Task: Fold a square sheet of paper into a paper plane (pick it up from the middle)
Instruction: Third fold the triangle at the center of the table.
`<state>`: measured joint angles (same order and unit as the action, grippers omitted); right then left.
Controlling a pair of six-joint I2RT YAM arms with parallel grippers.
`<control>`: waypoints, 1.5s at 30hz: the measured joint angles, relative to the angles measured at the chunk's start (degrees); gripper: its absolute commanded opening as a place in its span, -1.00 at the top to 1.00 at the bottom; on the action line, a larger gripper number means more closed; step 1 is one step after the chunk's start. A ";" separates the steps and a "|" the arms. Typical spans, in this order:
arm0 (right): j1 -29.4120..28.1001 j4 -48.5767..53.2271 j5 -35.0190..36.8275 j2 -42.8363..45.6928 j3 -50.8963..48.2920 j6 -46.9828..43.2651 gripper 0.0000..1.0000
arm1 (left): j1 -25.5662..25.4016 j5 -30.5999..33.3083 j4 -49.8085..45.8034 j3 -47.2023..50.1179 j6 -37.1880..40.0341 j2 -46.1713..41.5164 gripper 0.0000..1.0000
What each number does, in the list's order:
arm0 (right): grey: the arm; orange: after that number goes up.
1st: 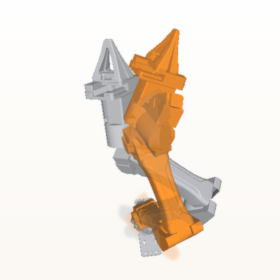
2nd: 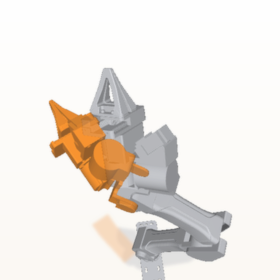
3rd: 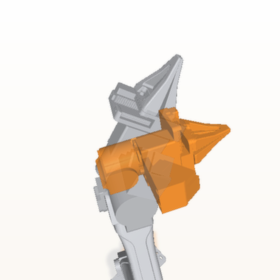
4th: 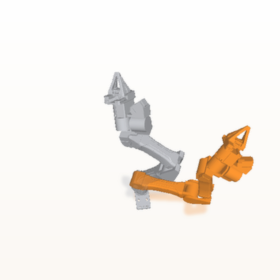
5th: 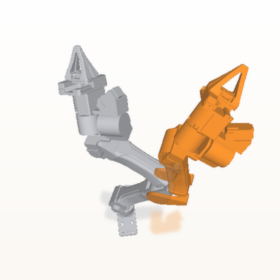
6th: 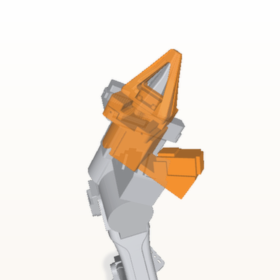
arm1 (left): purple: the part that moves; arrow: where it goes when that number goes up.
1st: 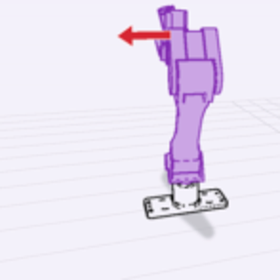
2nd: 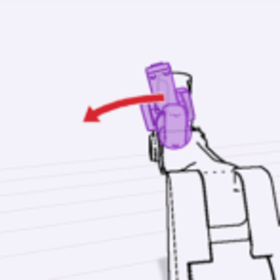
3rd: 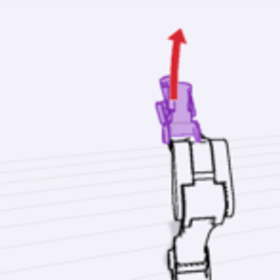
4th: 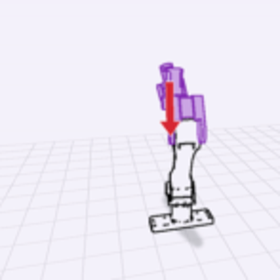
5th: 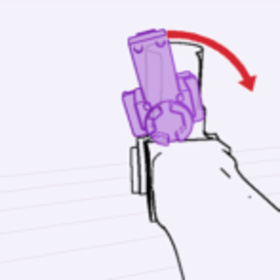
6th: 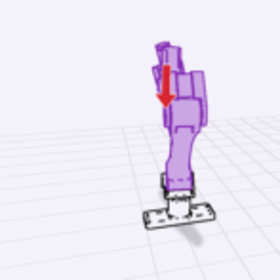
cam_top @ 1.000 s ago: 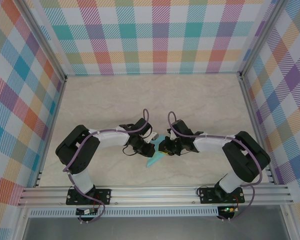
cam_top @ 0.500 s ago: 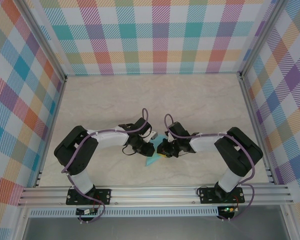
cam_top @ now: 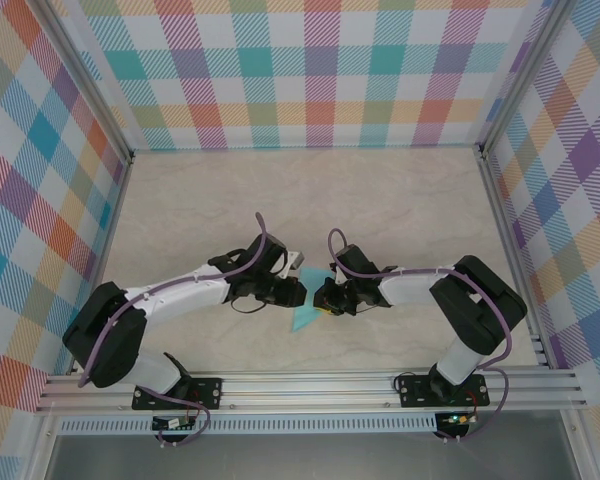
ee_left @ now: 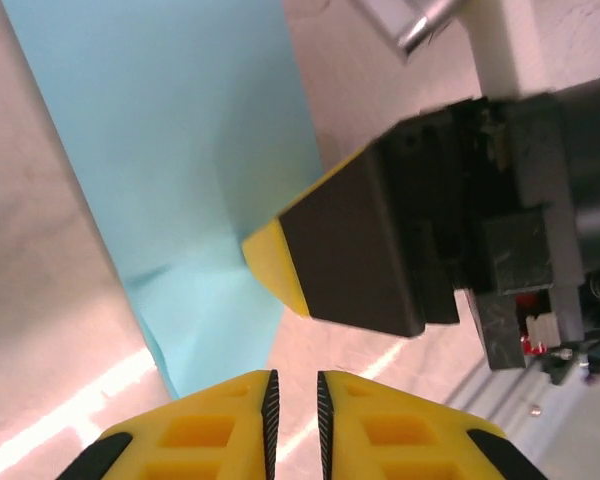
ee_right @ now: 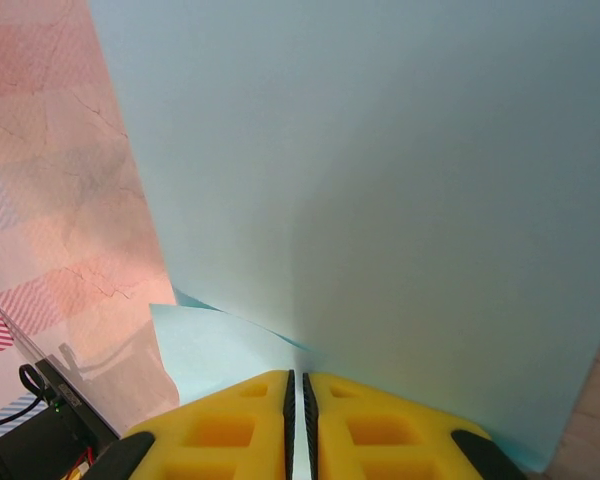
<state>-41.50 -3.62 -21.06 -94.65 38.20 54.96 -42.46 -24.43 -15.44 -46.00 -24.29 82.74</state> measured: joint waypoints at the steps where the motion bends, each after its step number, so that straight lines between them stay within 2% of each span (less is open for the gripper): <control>1: 0.00 0.00 0.00 0.00 0.00 0.11 0.71 | 0.00 -0.98 1.05 1.25 -1.38 -0.07 0.61; 9: -0.17 0.17 0.44 0.11 0.00 0.13 0.71 | 0.00 -7.02 7.91 5.11 -9.09 2.73 0.61; 20: -0.42 0.33 1.05 0.26 0.00 0.13 0.71 | -0.15 -12.24 12.24 4.98 -11.08 9.46 0.58; 25: -0.48 0.39 1.11 0.31 0.00 0.13 0.70 | -0.20 -12.44 12.28 4.96 -10.86 9.90 0.58; 34: -0.55 0.48 1.33 0.35 0.00 0.13 0.70 | -0.20 -9.11 8.76 4.48 -8.37 12.50 0.61; 45: -0.63 1.36 1.79 0.74 0.02 0.13 0.70 | -0.26 -7.21 6.97 4.55 -7.30 11.21 0.63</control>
<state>-42.13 -2.26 -19.27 -93.91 38.22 55.09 -42.72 -31.64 -8.47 -41.45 -31.59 93.95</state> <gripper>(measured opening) 0.149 0.181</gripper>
